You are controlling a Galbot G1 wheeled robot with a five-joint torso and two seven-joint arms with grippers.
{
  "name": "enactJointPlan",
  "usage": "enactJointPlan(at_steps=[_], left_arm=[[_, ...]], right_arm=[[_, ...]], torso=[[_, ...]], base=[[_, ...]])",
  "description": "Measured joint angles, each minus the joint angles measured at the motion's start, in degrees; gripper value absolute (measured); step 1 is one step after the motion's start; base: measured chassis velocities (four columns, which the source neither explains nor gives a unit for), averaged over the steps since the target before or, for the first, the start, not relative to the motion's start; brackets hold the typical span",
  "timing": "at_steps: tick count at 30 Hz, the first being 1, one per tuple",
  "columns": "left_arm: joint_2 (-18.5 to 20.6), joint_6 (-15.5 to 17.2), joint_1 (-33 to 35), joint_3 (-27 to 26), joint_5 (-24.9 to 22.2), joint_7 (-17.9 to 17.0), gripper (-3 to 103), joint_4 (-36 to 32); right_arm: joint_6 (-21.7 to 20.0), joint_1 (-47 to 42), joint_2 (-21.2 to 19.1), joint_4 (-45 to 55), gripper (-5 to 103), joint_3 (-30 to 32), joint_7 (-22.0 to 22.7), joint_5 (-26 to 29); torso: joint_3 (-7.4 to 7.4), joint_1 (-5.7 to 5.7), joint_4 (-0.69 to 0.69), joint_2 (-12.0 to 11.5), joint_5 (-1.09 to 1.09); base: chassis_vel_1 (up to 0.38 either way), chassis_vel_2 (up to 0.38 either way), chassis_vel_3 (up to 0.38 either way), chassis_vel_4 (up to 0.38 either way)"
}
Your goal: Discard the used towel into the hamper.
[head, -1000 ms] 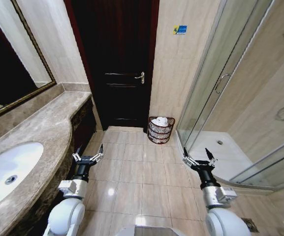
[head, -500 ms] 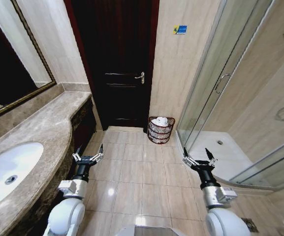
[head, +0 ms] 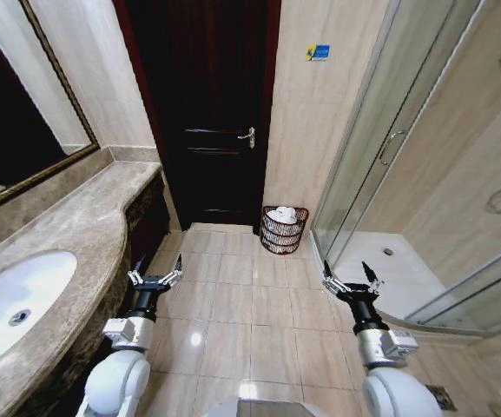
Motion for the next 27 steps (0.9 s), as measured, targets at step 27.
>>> enactJointPlan(at_steps=[27], left_arm=[[0.00,0.00,0.00,0.00,0.00,0.00,100,0.00]], right_arm=[[0.00,0.00,0.00,0.00,100,0.00,0.00,0.00]], torso=[[0.00,0.00,0.00,0.00,0.00]], base=[[0.000,0.000,0.000,0.000]])
